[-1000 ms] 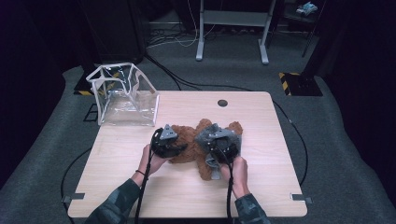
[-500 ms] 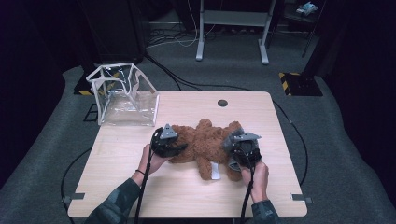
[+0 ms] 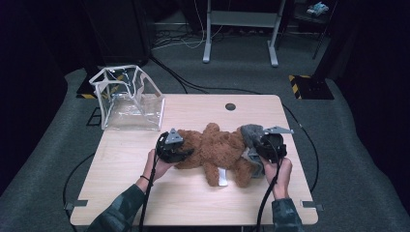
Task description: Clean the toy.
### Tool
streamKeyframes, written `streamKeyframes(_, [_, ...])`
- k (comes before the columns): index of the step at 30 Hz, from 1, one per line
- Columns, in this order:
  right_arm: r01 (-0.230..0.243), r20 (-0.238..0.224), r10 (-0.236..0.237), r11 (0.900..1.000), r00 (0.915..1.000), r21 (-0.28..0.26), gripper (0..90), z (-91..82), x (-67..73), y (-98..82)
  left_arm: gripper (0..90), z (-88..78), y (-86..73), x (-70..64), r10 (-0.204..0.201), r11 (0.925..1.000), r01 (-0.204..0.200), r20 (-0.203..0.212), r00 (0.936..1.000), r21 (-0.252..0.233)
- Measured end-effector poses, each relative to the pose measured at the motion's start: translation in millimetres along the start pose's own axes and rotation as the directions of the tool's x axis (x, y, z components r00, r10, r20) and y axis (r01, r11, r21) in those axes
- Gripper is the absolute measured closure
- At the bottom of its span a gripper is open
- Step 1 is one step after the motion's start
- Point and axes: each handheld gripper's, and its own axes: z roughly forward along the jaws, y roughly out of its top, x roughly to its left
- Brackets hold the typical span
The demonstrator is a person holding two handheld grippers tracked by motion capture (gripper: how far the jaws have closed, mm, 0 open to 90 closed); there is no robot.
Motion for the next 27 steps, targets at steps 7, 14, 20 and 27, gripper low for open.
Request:
streamKeyframes(7, [0.036, -0.038, -0.034, 0.997, 0.9987, 0.070, 81.9, 46.5, 12.7, 32.1, 54.7, -0.6, 0.4, -0.9, 0.007, 1.0000, -0.007, -0.005, 1.0000, 0.007])
streamKeyframes(14, [0.008, -0.075, 0.004, 0.987, 0.9971, 0.163, 82.2, 89.0, 5.1, 24.7, 54.7, -0.4, 0.5, -0.7, 0.009, 0.9999, -0.008, -0.002, 1.0000, 0.006])
streamKeyframes(20, [-0.018, 0.020, 0.014, 0.978, 0.9997, 0.209, 82.3, 99.2, -3.8, 16.6, 54.7, -0.6, 0.5, -0.6, 0.010, 0.9999, -0.010, -0.001, 0.9999, 0.007])
streamKeyframes(27, [-0.109, 0.141, 0.076, 0.964, 0.9871, 0.241, 82.1, 96.2, -28.7, 8.2, 54.7, -0.4, 0.0, -0.1, 0.006, 1.0000, -0.006, -0.001, 1.0000, -0.001])
